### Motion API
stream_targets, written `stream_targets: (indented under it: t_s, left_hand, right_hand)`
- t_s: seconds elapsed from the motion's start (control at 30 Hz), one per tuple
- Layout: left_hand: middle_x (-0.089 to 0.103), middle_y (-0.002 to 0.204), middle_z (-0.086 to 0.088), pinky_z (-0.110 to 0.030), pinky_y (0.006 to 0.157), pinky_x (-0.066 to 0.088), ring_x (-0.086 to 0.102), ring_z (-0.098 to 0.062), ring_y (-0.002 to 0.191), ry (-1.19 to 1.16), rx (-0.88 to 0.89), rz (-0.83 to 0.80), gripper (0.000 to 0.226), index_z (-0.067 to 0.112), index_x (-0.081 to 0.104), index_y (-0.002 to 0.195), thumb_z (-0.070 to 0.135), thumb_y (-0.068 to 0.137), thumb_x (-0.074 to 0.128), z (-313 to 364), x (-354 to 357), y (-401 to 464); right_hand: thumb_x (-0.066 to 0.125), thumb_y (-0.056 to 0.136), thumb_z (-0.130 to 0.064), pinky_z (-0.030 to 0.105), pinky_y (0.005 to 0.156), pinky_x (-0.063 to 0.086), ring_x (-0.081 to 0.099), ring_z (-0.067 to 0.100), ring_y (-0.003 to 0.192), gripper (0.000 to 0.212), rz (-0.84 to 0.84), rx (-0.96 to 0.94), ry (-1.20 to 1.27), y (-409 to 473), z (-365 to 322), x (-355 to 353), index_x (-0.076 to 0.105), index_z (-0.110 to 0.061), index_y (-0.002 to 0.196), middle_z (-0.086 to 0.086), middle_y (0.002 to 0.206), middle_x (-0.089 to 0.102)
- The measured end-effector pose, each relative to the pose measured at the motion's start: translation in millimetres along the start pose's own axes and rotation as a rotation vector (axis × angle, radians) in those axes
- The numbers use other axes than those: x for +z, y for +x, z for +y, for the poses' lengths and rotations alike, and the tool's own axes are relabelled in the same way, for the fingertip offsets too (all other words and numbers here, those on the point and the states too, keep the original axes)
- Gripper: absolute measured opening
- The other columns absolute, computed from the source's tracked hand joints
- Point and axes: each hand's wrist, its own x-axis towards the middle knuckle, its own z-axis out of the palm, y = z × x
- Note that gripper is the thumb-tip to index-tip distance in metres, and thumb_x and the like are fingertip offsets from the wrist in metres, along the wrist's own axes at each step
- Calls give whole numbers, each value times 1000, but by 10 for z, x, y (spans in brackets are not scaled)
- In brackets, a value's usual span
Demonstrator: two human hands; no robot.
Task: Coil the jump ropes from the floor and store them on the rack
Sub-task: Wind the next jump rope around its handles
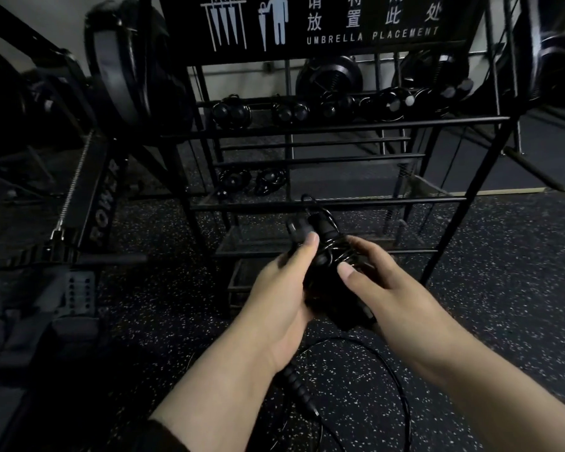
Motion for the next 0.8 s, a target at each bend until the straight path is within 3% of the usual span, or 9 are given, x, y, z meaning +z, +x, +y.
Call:
stream_targets:
  t_s: [0.1,0.2,0.33,0.43,0.67,0.8]
  left_hand:
    - [76,114,-10,-47,105,52,73,-25,108,62,6,87,40,9,70,122,40,98,63,29,-74,28]
    - [77,113,-8,-44,106,51,74,-23,107,94,-1,116,44,10,70,123,45,99,60,44,-122,34]
    - [76,115,-8,-46,108,49,73,-22,109,45,-19,145,58,12,67,127,58,102,43,65,-182,90]
    - [77,113,-7,-47,104,52,73,-23,107,79,14,142,46,13,68,125,48,106,45,106,-212,94]
    - [75,119,-1,-44,108,49,70,-17,114,143,33,102,35,21,66,129,42,106,49,93,-261,106]
    - [65,137,7,-46,112,45,60,-15,129,264,132,143,65,34,56,139,69,85,61,38,-247,146]
  right_hand:
    - [65,94,-49,32,107,50,67,-1,112,55,41,15,-154,50,31,48,48,-47,146,-21,121,72]
    - [71,88,-54,36,108,49,67,2,114,61,73,36,-208,105,55,99,51,-43,144,-17,126,70]
    - [69,96,-33,30,97,54,73,2,100,35,80,37,-115,141,27,143,64,-36,131,-17,105,77]
    - [70,94,-34,36,98,54,74,11,101,25,33,60,-32,148,41,179,68,-34,119,-8,107,78]
    - [79,85,-33,36,94,57,75,12,98,49,97,38,-51,173,50,219,60,-33,130,-10,108,78]
    - [76,87,-35,25,85,56,75,5,94,42,117,-11,-73,166,29,214,64,-31,127,-14,102,78]
